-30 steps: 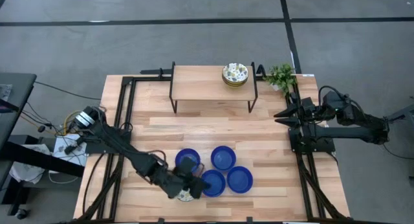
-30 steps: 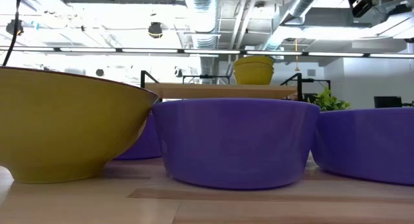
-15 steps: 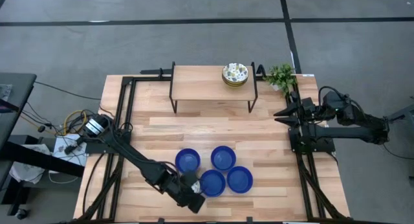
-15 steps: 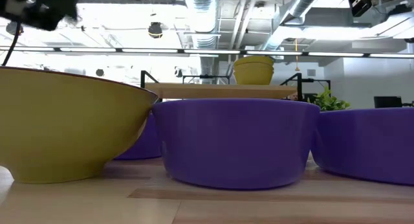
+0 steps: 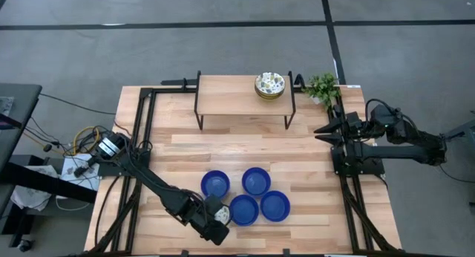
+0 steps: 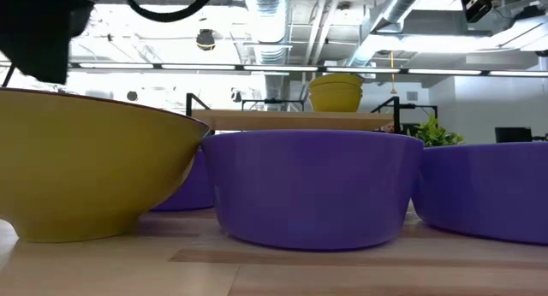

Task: Pick & Place Mini bowls
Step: Stack the yellow bowl on top of the yellow bowl on the shelf

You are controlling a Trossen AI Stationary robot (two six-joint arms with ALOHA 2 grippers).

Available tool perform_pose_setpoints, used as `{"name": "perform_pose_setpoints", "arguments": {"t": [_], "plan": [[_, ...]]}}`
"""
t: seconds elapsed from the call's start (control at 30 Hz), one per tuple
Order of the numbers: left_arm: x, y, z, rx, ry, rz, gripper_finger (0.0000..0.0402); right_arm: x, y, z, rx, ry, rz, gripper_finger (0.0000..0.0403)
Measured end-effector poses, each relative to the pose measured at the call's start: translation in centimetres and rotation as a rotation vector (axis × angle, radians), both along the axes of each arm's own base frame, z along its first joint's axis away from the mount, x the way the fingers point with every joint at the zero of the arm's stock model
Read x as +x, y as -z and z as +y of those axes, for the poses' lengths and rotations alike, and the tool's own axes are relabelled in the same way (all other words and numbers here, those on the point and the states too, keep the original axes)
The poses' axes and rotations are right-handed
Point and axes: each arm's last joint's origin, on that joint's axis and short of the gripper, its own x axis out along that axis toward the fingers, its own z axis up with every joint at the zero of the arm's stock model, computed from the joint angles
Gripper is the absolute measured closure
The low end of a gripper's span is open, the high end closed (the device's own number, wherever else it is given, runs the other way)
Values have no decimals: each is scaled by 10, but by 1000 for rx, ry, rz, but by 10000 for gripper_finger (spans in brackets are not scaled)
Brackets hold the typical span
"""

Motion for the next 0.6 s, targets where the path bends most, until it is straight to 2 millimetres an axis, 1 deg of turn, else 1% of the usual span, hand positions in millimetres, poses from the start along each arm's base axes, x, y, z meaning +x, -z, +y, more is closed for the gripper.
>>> {"name": "perform_pose_setpoints", "arguments": {"t": [0.1,0.2,0.3,0.5,0.6], "plan": [[-2,0,-2,75,61,-47,163,0,0,0,0,0,1,333],[-4,1,-2,130,107,-48,163,0,0,0,1,0,2,333],[-2,4,-3,163,143,-65,163,0,0,0,1,0,2,333],[1,16,-8,184,251,-42,163,0,1,0,2,0,8,333],[3,26,-12,189,317,-10,163,0,1,0,2,0,8,333]]}}
